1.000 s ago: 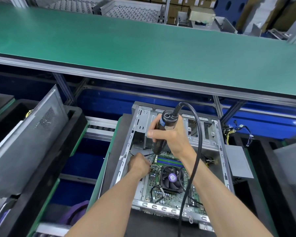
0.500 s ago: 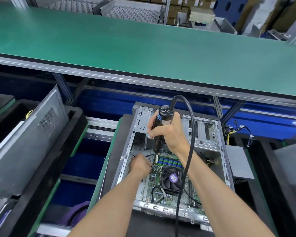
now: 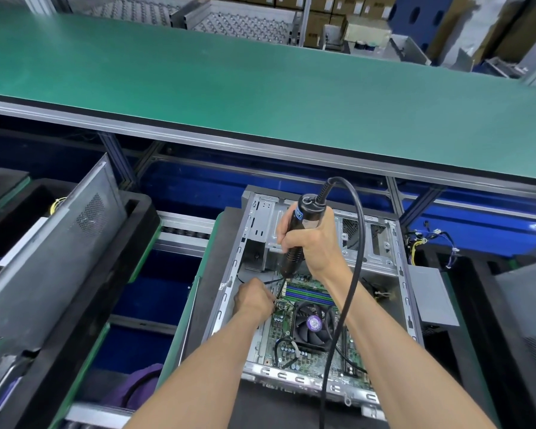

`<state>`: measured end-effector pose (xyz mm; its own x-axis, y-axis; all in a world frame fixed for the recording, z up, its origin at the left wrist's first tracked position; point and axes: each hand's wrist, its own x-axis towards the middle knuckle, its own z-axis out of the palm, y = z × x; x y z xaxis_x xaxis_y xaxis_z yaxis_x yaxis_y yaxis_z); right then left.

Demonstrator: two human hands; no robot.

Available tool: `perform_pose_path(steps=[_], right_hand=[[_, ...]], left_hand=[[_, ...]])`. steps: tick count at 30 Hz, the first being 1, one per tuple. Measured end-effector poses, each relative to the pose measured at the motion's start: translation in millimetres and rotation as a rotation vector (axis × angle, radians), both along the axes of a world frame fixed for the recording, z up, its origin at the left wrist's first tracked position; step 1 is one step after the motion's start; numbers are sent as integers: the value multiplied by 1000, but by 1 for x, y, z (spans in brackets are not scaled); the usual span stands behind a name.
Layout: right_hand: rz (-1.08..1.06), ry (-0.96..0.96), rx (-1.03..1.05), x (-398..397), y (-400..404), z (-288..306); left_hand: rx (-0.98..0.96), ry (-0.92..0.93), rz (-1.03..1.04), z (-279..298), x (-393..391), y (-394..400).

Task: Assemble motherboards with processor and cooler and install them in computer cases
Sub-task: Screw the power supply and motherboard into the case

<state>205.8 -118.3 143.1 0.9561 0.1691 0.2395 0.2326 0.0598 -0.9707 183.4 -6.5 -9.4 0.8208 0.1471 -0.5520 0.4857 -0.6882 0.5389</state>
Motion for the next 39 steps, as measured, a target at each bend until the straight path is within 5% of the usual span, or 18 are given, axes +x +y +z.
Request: perform_pose_path(steps=[6,13,22,39], right_hand=[[-66,6,24,1,-8,-4],[-135,82,59,-10,-12,-15],[-246,7,168,-29,-44,42],[-305,-38,414,-59,-55,81]], left_hand=[[-28,-68,85,13,1,-4],[-760,-12,608,36,-5,-3],[-1512,145,1004,46,-17,-20],[-1691,148,635,49,-17,-25]])
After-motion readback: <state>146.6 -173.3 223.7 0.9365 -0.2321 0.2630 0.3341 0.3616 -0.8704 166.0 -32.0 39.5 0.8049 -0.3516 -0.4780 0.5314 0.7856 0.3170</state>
